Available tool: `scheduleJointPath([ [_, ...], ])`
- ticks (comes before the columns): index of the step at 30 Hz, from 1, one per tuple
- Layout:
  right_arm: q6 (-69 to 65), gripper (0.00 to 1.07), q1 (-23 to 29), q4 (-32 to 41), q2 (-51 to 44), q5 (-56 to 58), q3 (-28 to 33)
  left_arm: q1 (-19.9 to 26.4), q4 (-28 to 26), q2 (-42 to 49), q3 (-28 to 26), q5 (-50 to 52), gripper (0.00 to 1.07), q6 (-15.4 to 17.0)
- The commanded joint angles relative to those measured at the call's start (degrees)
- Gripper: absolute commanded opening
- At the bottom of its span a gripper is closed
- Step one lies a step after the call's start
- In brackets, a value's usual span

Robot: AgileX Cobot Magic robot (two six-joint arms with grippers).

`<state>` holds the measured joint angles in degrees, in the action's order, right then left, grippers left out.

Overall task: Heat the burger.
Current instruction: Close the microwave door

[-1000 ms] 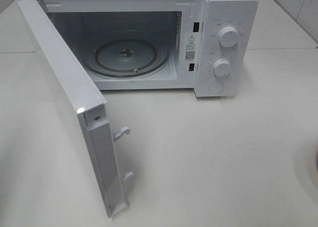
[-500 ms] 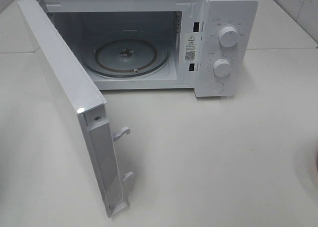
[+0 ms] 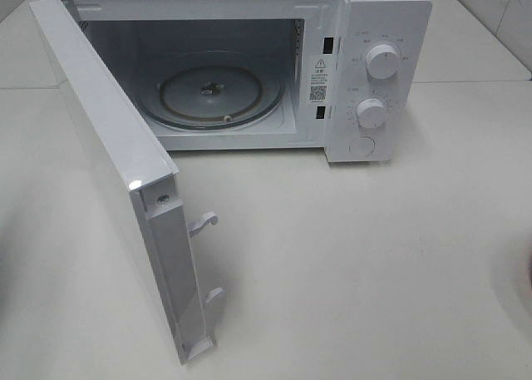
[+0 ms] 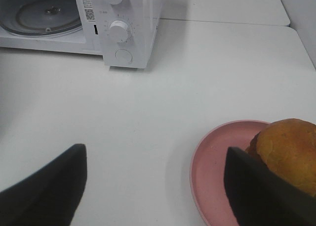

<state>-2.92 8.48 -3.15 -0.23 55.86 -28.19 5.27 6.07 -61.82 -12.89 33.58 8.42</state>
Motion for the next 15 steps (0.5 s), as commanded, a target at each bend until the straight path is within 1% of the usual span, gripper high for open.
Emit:
scheduleJointPath([
  [1, -0.2, 0.76, -0.4, 0.3, -1.7, -0.9, 0.1, 0.2, 5.9, -3.3, -1.3, 4.0, 0.00, 4.3],
  [2, -0.2, 0.76, -0.4, 0.3, -1.7, -0.9, 0.1, 0.2, 9.7, -5.4, -2.1, 6.5, 0.00, 6.3],
  [3, -0.2, 0.76, -0.4, 0.3, -1.7, -0.9, 0.1, 0.2, 9.7, -5.4, -2.1, 6.5, 0.00, 6.3],
  [4, -0.2, 0.76, -0.4, 0.3, -1.7, -0.9, 0.1, 0.2, 14.0, -7.9, -2.9, 9.2, 0.00, 8.9],
  [5, -0.2, 0.76, -0.4, 0.3, -1.7, -0.9, 0.1, 0.2, 14.0, -7.9, -2.9, 9.2, 0.00, 8.9],
  [6, -0.2, 0.76, -0.4, 0.3, -1.7, -0.9, 0.1, 0.2, 15.7, -9.2, -3.4, 10.3, 0.00, 9.8],
  [7, -0.2, 0.76, -0.4, 0.3, -1.7, -0.9, 0.1, 0.2, 19.8, -11.6, -4.4, 12.5, 0.00, 11.5],
  [8, -0.2, 0.76, -0.4, 0.3, -1.7, -0.9, 0.1, 0.2, 19.8, -11.6, -4.4, 12.5, 0.00, 11.5],
  [9, -0.2, 0.76, -0.4, 0.3, -1.7, -0.9, 0.1, 0.1, 21.6, -12.9, -5.0, 13.0, 0.00, 12.4],
  [10, -0.2, 0.76, -0.4, 0.3, -1.7, -0.9, 0.1, -0.2, 24.0, -15.5, -6.5, 13.6, 0.00, 14.0],
  [11, -0.2, 0.76, -0.4, 0.3, -1.7, -0.9, 0.1, -0.2, 24.0, -15.5, -6.5, 13.6, 0.00, 14.0],
  [13, -0.2, 0.76, -0.4, 0.3, -1.7, -0.9, 0.1, -1.4, 25.2, -19.3, -8.8, 15.0, 0.00, 16.0],
  [14, -0.2, 0.76, -0.4, 0.3, -1.7, -0.9, 0.1, -1.4, 25.2, -19.3, -8.8, 15.0, 0.00, 16.0],
  [15, -0.2, 0.76, -0.4, 0.3, -1.7, -0.9, 0.1, -3.0, 25.2, -21.1, -10.1, 16.0, 0.00, 16.2],
])
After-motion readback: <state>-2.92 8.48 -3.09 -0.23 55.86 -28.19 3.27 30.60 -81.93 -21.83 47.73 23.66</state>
